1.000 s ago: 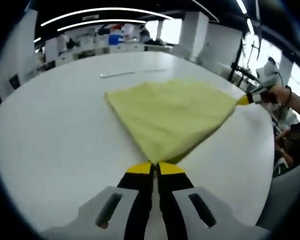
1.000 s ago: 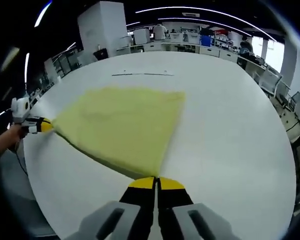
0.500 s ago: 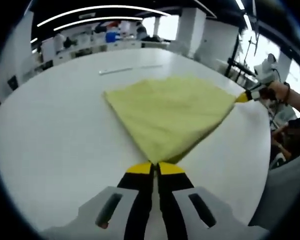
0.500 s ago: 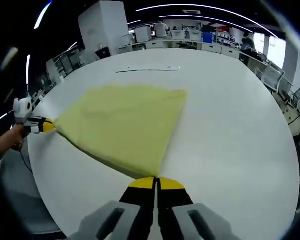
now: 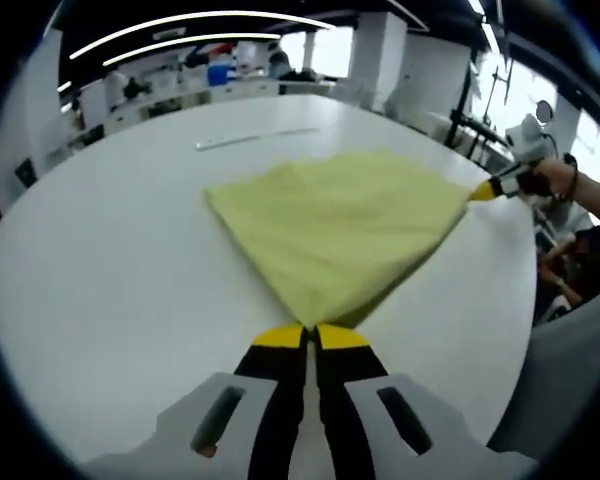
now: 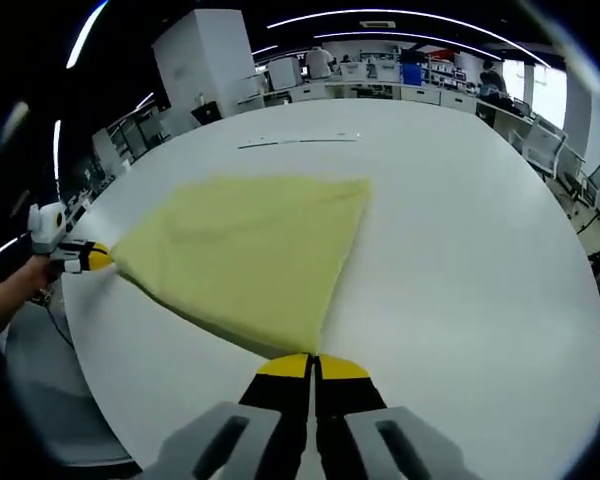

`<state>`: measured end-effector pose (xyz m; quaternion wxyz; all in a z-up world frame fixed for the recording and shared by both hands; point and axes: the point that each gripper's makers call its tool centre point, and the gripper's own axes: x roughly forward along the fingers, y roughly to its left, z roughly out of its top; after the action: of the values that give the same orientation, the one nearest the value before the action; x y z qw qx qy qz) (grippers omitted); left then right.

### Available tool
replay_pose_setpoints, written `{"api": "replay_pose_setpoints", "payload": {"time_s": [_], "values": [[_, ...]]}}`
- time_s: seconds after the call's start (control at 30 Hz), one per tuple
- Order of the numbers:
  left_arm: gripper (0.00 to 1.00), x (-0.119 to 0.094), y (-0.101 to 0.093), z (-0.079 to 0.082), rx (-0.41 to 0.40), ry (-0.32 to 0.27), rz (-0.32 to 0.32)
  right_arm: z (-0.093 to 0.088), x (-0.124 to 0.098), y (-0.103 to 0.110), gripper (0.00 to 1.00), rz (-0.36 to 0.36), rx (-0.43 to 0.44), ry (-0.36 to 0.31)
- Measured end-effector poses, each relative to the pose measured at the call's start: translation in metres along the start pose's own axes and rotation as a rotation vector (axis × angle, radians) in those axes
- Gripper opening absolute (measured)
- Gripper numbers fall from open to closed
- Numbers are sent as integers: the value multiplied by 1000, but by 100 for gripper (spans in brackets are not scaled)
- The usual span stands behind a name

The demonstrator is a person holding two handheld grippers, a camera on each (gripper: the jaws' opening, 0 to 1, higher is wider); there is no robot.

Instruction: Fold the garment on the visible template until the final outline fits inside the template.

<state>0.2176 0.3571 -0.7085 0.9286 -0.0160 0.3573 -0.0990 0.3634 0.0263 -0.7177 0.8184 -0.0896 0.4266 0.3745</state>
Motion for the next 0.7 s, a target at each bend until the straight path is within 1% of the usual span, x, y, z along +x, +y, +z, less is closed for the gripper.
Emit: {"api": "replay_pose_setpoints", "payload": {"time_s": [0.4, 0.57, 0.7], "values": [[0, -6, -5, -9, -11, 10, 0, -6, -3, 4, 0, 10, 19, -2], [0, -7, -6, -12, -23, 14, 6, -6, -3, 4, 0, 23, 57, -17], [1, -7, -5, -14, -43, 10, 8, -7, -2, 5, 0, 25, 45, -15]]}}
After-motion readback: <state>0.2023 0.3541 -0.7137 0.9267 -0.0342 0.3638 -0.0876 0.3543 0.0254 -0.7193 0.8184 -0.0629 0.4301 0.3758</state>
